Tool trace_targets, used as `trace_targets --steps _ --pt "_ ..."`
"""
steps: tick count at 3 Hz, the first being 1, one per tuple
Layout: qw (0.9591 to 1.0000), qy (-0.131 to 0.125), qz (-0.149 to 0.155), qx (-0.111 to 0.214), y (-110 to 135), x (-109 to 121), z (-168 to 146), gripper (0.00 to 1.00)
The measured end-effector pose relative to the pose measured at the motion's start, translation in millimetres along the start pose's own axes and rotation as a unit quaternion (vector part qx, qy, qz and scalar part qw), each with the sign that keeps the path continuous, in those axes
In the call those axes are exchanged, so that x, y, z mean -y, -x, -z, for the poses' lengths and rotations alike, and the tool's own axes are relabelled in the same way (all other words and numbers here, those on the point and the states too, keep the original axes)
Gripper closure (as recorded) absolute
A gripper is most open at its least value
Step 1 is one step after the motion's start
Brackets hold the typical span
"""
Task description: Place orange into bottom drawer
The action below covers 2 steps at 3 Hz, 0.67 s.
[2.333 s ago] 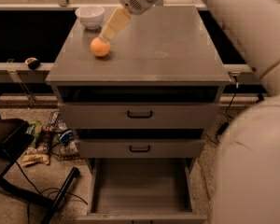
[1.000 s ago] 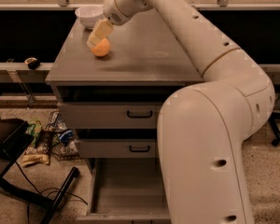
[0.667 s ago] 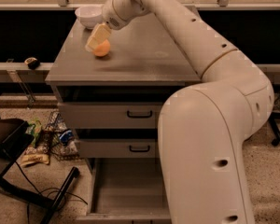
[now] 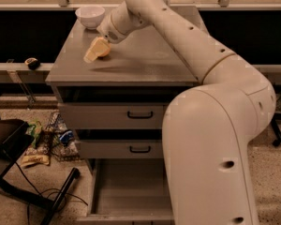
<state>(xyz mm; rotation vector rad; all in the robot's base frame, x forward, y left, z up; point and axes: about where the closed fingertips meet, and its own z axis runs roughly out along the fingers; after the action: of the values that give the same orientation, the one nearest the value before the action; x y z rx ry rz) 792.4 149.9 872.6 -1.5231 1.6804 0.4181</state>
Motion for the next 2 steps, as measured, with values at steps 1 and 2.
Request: trace_targets --steps 1,2 --pt "0.9999 0.011 -0.010 -0.005 -11.3 -5.2 -8.0 0.42" --pt "0.9996 0.017 -0.018 -0.011 -19.5 -6.6 -15.6 0.66"
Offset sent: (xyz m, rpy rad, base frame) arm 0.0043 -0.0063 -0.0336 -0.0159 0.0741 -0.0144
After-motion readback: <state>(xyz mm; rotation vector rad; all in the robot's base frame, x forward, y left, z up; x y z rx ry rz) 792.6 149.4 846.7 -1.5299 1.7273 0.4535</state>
